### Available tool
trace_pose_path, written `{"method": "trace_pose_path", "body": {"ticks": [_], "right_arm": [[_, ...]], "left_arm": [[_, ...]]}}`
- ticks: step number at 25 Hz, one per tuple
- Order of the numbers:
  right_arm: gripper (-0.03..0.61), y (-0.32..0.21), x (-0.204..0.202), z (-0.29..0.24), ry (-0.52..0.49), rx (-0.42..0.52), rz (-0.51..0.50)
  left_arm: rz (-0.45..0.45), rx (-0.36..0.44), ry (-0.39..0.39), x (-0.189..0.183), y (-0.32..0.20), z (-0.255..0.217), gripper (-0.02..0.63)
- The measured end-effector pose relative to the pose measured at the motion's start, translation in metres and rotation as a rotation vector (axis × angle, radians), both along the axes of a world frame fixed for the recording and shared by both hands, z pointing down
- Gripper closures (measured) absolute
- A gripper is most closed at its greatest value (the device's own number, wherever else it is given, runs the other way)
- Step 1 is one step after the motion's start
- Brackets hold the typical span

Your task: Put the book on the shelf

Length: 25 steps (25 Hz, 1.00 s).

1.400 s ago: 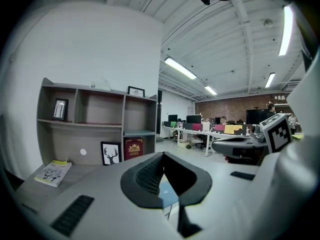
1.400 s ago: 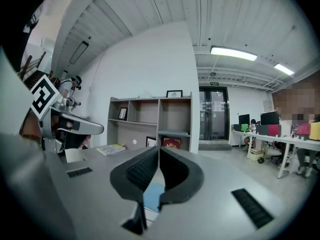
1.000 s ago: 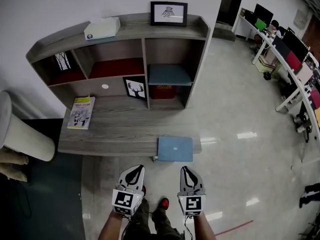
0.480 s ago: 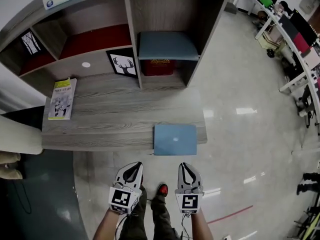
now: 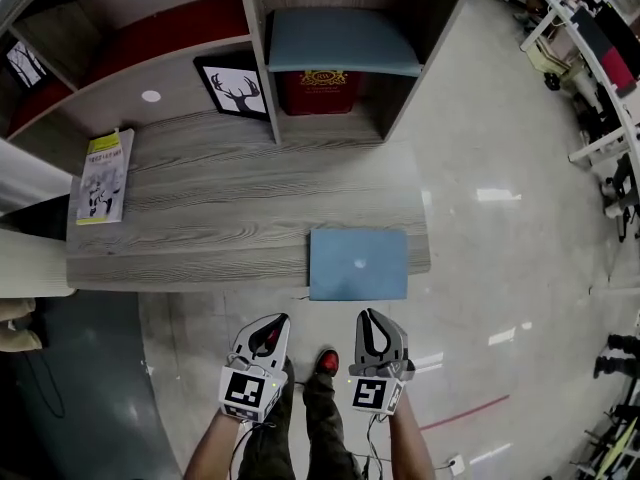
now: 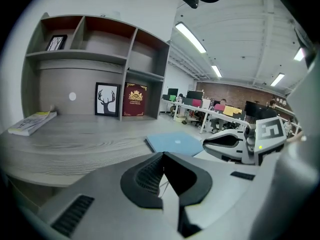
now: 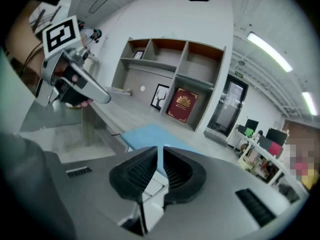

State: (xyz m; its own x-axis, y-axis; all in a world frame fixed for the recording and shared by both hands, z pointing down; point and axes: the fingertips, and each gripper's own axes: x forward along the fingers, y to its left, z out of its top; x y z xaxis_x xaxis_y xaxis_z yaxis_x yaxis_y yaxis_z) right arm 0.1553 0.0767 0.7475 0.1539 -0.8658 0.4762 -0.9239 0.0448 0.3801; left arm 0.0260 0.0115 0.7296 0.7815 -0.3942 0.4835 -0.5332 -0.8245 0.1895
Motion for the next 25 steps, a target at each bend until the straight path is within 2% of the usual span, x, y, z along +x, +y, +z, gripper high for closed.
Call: {"method": "trace_pose_path", "body": {"ticks": [2,3,4,11,15,25], "right_arm": [[0.505,-0.003,-0.004,0.011,0.086,-0.036,-0.059],[0.43,-0.005,-0.006,0.017,0.124,-0.053,-0.09],[0.409,-0.007,-0.007,0.022,0.161,-0.067,-0.114],[0.32,-0.024,-0.008,0.048,0.426,-0.121,-0.262],[0.299,-0.03,-0.004,0.058,0.476,-0.133,-0.282],[0.298,-0.049,0.007,0.068,0.506,-0.147,-0.262]], "left_arm": [[-0.005,-0.002,-0.007,-0.003,0.0,0.005,0.607],[-0.01,-0.004,-0.01,-0.005,0.0,0.007,0.607],[-0.015,-0.006,-0.01,-0.007,-0.001,0.008,0.607],[-0.042,-0.021,-0.007,-0.016,-0.008,0.011,0.607],[-0.055,-0.018,-0.016,-0.02,-0.012,0.017,0.607],[-0.063,-0.049,-0.035,-0.024,-0.013,0.03,0.607]]}}
